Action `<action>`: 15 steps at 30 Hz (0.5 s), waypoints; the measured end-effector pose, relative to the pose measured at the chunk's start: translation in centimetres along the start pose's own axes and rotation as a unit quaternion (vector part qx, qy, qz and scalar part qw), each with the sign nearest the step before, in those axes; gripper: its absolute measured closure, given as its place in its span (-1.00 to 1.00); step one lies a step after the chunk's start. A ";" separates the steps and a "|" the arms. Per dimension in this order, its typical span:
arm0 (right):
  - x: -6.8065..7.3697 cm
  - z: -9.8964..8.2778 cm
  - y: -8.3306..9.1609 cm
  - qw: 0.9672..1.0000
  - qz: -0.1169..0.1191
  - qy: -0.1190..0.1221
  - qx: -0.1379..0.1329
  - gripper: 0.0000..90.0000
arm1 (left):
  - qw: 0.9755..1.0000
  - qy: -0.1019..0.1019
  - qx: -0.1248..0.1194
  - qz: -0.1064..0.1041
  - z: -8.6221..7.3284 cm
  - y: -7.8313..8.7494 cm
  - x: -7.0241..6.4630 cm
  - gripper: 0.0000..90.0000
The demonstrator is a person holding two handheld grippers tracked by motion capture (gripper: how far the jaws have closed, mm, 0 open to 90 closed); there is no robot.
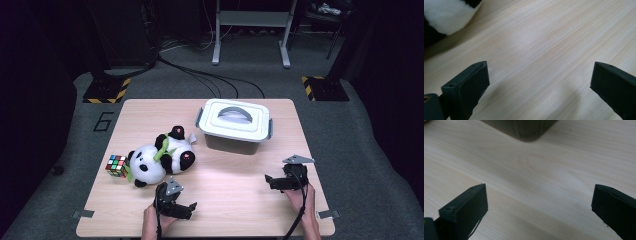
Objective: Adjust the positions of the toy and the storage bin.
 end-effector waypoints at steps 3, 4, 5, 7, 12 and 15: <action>0.1 1.2 0.9 1.000 0.008 0.003 -0.004 -1.00 | 1.000 0.001 0.000 0.006 -0.3 -0.5 0.2 -0.99; 0.2 1.6 1.1 1.000 0.011 0.002 -0.006 -1.00 | 1.000 -0.003 0.000 0.004 -0.3 -0.5 0.3 -0.99; 0.4 2.4 1.6 1.000 0.013 0.005 -0.008 -1.00 | 1.000 -0.004 -0.002 0.004 -0.3 -0.5 0.4 -0.99; 0.6 3.2 1.8 1.000 0.015 0.013 -0.011 -1.00 | 1.000 -0.015 0.001 0.009 -0.3 -0.6 0.4 -1.00; 1.3 5.7 2.3 0.999 0.021 0.034 -0.017 -0.99 | 0.999 -0.025 -0.005 0.024 -0.5 -0.9 0.3 -1.00; 1.8 7.5 2.4 0.998 0.023 0.050 -0.021 -0.99 | 0.999 -0.026 -0.005 0.021 -0.5 -0.9 0.4 -1.00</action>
Point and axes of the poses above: each handheld gripper's, and its own axes: y roughly backward along the jaws, z roughly out of its top, x roughly to its left, the point moved 1 cm from there along -y, roughly forward along the jaws, and after that the axes turned 13 degrees about -y, right-handed, at the moved point
